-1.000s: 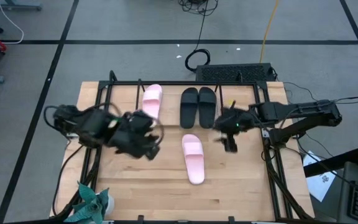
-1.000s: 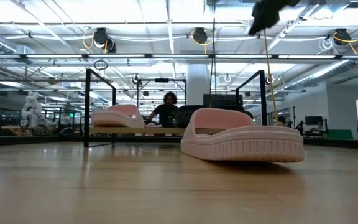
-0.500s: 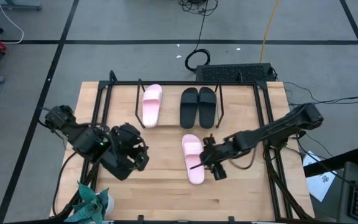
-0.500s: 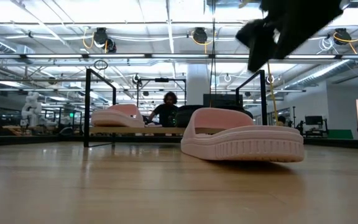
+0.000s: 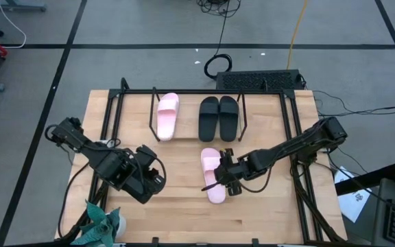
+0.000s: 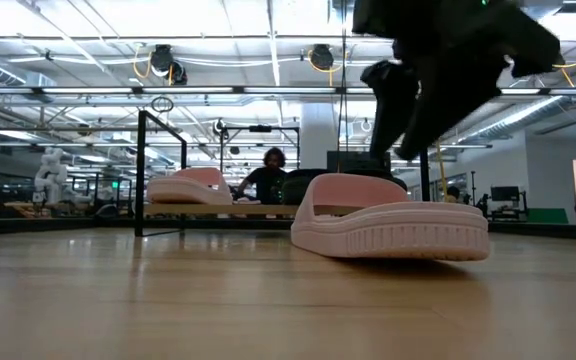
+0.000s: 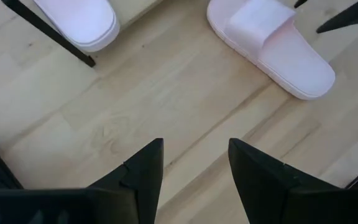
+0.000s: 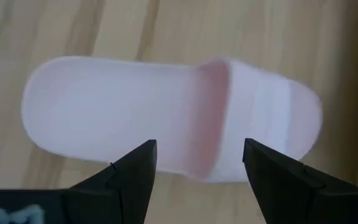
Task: Pick and place slides into the shelf
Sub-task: Put the pink slide on the shelf
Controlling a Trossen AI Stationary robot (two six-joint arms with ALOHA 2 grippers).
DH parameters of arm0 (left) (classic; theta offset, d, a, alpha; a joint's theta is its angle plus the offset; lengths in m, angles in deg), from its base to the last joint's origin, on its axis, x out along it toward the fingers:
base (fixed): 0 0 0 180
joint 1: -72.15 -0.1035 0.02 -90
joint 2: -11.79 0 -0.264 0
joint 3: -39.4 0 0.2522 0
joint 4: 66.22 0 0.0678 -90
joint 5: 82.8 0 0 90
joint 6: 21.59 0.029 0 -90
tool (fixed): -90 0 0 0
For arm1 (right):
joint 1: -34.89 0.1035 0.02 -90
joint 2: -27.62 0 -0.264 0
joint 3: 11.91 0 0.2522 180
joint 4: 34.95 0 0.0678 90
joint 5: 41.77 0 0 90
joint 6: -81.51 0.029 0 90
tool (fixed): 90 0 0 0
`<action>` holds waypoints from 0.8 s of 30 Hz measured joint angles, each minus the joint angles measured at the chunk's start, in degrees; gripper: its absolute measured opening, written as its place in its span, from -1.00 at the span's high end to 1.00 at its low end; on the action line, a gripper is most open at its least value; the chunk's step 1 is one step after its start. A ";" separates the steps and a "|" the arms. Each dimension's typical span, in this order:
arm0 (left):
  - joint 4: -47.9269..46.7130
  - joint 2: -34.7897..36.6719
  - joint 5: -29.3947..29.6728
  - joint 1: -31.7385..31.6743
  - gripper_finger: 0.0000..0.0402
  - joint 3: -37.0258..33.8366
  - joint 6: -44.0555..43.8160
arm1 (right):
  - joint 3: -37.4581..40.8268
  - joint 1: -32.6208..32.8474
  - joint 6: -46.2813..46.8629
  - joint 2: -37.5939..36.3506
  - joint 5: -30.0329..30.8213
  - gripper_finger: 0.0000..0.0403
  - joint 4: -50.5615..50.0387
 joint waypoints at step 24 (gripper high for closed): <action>0.00 0.00 1.24 -0.09 0.10 -0.15 2.18 | -1.87 -4.02 -3.17 8.50 15.02 -0.13 3.29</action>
